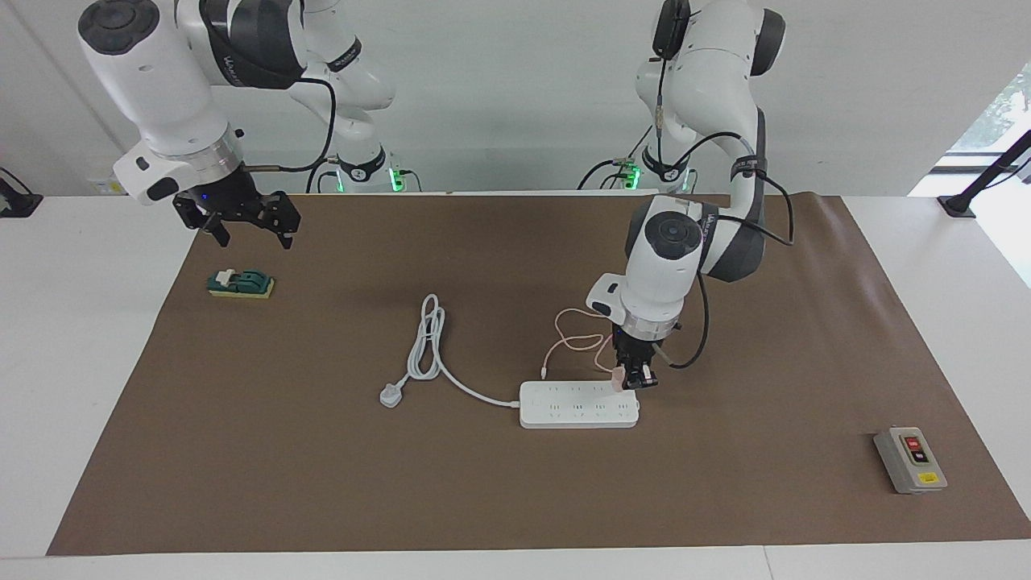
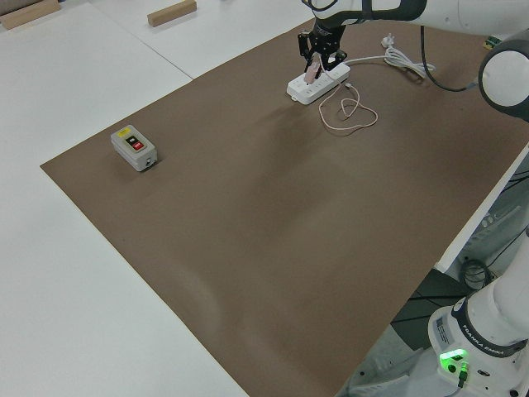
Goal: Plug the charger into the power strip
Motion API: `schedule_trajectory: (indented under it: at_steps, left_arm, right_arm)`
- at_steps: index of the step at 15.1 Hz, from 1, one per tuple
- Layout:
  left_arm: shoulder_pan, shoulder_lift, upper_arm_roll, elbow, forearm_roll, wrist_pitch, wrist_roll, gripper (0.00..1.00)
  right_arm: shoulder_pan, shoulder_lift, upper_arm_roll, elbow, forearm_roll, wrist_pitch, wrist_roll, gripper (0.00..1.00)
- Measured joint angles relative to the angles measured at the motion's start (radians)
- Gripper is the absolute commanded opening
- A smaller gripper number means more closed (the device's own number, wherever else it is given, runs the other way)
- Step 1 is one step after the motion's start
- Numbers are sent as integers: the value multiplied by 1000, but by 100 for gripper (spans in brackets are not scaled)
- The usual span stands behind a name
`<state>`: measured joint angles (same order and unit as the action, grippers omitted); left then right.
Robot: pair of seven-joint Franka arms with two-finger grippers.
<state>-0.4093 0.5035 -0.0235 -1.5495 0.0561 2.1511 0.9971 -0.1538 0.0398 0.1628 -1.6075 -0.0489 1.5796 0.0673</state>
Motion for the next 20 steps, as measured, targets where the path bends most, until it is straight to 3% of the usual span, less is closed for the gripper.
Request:
schedule_trajectory:
  at_steps: [9, 15, 20]
  left_arm:
    - [28, -22, 3, -68, -1, 61, -5, 0]
    - [49, -29, 3, -80, -113, 67, -12, 0]
    - [33, -29, -8, -82, -129, 71, -47, 0]
  right_arm:
    - [3, 0, 2, 0, 10, -4, -114, 100]
    - [13, -1, 4, -1, 10, -4, -117, 100]
    - [21, -1, 4, -1, 11, -4, -117, 100]
